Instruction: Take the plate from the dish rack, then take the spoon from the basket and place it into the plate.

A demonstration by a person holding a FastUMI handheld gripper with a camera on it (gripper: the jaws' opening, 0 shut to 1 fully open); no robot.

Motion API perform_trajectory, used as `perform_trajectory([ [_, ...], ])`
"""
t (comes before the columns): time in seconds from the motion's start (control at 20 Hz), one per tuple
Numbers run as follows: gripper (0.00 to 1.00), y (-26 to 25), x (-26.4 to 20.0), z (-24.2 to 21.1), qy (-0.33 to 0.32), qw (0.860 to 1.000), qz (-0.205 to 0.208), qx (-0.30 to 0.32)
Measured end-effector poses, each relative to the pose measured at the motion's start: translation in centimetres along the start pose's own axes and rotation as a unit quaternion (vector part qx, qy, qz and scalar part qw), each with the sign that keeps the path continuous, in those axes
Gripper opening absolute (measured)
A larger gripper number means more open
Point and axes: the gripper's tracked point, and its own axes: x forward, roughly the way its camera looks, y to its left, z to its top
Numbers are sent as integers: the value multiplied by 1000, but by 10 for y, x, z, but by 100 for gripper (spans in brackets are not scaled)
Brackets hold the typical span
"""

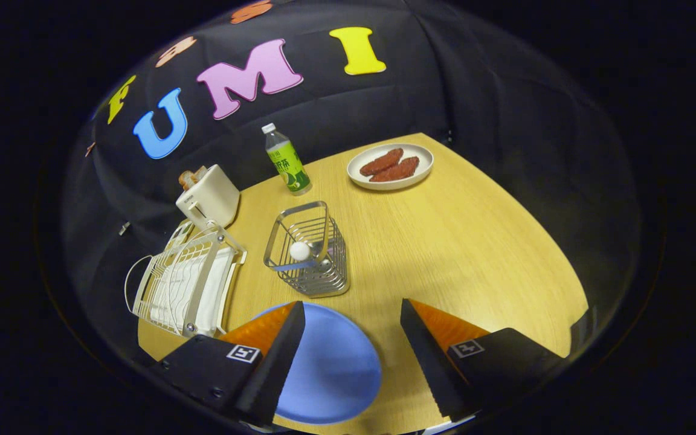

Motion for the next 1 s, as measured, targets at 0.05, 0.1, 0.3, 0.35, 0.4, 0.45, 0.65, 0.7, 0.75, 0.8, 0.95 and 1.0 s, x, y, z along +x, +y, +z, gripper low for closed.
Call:
perform_trajectory([
  [0.05,98,1,-8,12,-21,1000,3,-18],
  [0.1,98,1,-15,23,-43,998,2,-38],
  [0.3,99,13,-37,70,-134,984,20,-120],
  [0.35,99,18,-40,80,-151,978,30,-138],
  [0.4,98,24,-39,87,-162,974,43,-150],
  [0.45,98,28,-38,90,-165,972,54,-157],
  [0.65,98,32,-26,105,-183,966,84,-161],
  [0.7,99,33,-22,109,-190,964,91,-164],
  [0.75,98,34,-16,111,-194,961,98,-169],
  [0.8,99,34,-9,107,-189,961,102,-176],
  [0.95,99,38,1,100,-177,961,124,-171],
  [1.0,99,39,5,99,-177,961,130,-167],
])
